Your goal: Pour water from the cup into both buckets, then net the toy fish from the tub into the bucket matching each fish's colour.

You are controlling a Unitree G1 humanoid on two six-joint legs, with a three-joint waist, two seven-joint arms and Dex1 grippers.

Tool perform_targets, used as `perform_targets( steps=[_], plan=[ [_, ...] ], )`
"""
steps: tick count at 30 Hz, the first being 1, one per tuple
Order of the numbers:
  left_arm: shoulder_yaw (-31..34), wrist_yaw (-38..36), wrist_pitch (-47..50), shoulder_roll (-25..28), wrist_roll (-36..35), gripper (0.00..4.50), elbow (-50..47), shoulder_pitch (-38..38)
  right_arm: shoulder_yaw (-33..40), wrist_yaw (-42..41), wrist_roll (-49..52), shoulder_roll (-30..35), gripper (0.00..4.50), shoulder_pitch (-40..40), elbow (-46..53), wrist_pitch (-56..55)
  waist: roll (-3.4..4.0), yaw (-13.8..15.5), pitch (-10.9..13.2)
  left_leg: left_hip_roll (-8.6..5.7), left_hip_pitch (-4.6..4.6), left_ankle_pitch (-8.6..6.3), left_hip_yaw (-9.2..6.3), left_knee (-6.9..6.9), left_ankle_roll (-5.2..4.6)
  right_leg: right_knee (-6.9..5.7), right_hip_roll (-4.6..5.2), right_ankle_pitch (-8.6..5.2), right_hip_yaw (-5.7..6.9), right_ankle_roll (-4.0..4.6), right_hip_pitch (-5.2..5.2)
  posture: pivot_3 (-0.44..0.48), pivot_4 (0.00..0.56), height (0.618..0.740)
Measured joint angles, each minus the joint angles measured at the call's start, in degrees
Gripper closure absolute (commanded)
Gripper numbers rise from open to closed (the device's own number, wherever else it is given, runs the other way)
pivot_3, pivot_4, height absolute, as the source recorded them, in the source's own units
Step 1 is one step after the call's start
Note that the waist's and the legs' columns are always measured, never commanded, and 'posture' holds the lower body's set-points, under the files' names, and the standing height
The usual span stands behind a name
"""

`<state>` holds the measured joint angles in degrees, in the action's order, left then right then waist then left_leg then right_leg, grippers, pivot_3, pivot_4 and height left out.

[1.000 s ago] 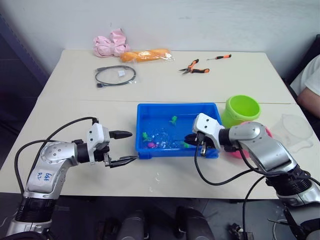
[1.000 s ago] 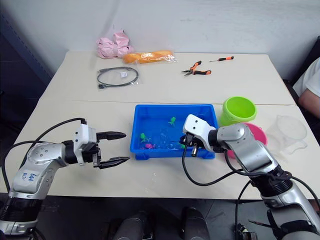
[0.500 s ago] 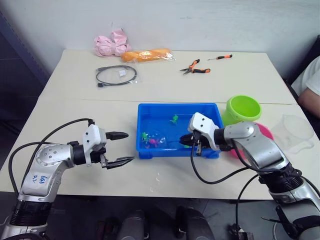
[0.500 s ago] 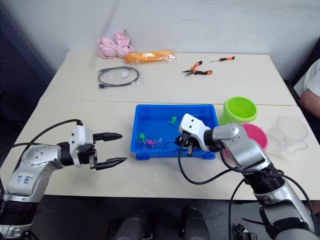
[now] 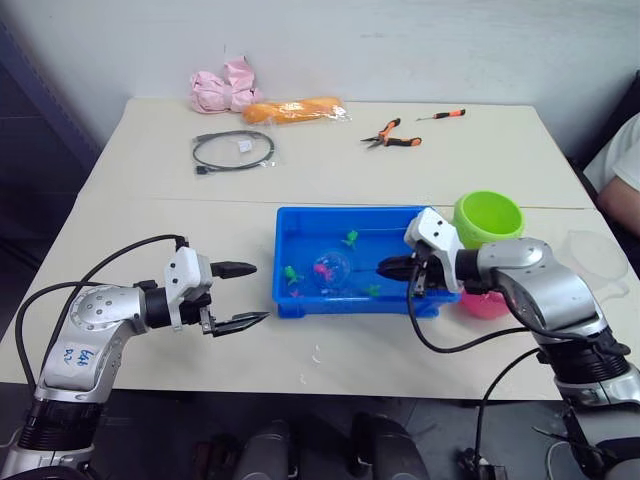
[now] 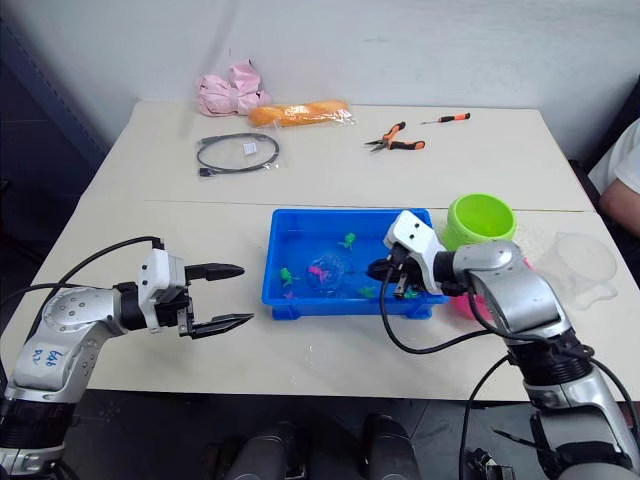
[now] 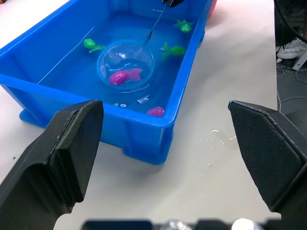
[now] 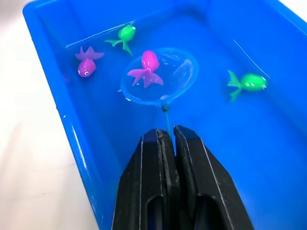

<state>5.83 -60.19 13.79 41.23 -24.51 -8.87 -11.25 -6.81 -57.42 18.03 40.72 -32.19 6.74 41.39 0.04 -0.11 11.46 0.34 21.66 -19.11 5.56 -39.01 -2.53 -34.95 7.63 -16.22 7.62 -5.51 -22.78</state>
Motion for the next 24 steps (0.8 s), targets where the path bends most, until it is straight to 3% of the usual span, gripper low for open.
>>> perform_targets(
  steps=[8, 17, 24],
  plan=[
    [1.1, 3.4, 5.0, -4.1, -6.0, 0.03, -2.2, -5.0, 9.8, -1.1, 5.7, 3.9, 4.50, 8.4, 4.3, 0.0, -0.01, 0.3, 0.0, 0.00, 0.00, 0.00, -0.03, 0.00, -0.01, 0.01, -0.01, 0.00, 0.02, -0.01, 0.05, 0.000, 0.150, 0.740],
    [-1.6, 3.4, 9.4, -7.8, -9.3, 0.03, -3.0, -11.1, 24.2, 4.2, 14.0, 3.9, 4.50, 20.2, 12.6, 4.9, -0.01, 0.6, 0.0, 0.00, -0.04, 0.01, 0.01, -0.01, -0.02, 0.03, -0.08, 0.01, -0.03, -0.01, 0.09, 0.000, 0.150, 0.740],
    [-5.1, -0.3, 9.5, -10.1, -9.3, 0.03, 0.7, -17.2, 41.4, 5.7, 22.6, 4.0, 4.50, 32.2, 22.9, 7.4, 0.00, 1.8, 0.0, -0.01, -0.04, 0.02, -0.05, -0.01, -0.03, 0.11, -0.12, 0.01, 0.00, -0.02, 0.17, 0.000, 0.150, 0.740]
  ],
)
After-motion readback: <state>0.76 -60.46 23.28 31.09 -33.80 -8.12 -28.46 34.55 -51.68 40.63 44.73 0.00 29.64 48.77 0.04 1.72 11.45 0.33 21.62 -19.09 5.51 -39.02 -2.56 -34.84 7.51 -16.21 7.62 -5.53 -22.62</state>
